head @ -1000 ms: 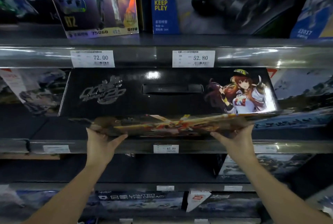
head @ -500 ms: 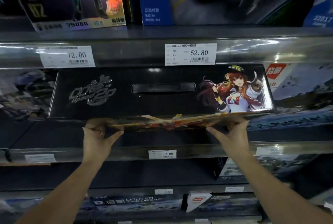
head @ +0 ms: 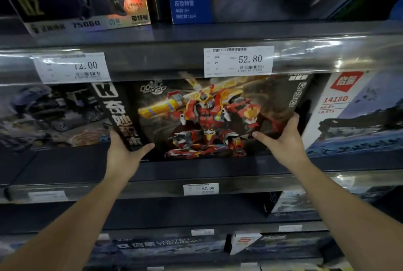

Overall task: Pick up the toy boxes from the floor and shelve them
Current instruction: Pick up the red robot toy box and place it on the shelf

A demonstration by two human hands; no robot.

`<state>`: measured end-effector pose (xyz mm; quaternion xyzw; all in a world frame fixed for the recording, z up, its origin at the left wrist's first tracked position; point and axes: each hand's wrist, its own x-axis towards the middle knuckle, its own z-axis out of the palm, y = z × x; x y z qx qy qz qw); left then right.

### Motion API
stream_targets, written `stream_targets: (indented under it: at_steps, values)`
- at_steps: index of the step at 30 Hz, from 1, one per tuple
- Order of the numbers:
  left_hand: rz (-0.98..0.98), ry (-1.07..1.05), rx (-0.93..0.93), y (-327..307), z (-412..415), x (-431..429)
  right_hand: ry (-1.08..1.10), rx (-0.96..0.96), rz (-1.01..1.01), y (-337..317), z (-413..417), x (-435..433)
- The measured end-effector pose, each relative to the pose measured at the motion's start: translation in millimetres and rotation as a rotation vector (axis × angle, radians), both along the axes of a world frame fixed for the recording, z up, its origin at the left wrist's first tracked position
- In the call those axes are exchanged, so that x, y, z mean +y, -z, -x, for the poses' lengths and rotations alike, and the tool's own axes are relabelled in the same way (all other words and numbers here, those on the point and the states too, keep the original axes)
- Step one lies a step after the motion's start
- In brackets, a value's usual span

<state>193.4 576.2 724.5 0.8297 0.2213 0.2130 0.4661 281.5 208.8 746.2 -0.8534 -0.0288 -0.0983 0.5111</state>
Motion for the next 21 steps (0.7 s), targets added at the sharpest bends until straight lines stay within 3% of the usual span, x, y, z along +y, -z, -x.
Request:
stream_targets:
  at_steps: [14, 21]
  values:
    - [-0.047, -0.001, -0.008, 0.7, 23.1, -19.6, 0.026, 0.114, 0.062, -11.9, -5.2, -4.7]
    - [0.011, 0.019, 0.004, 9.6, 54.8, -26.8, 0.138, 0.001, 0.076, 9.3, 28.9, -0.6]
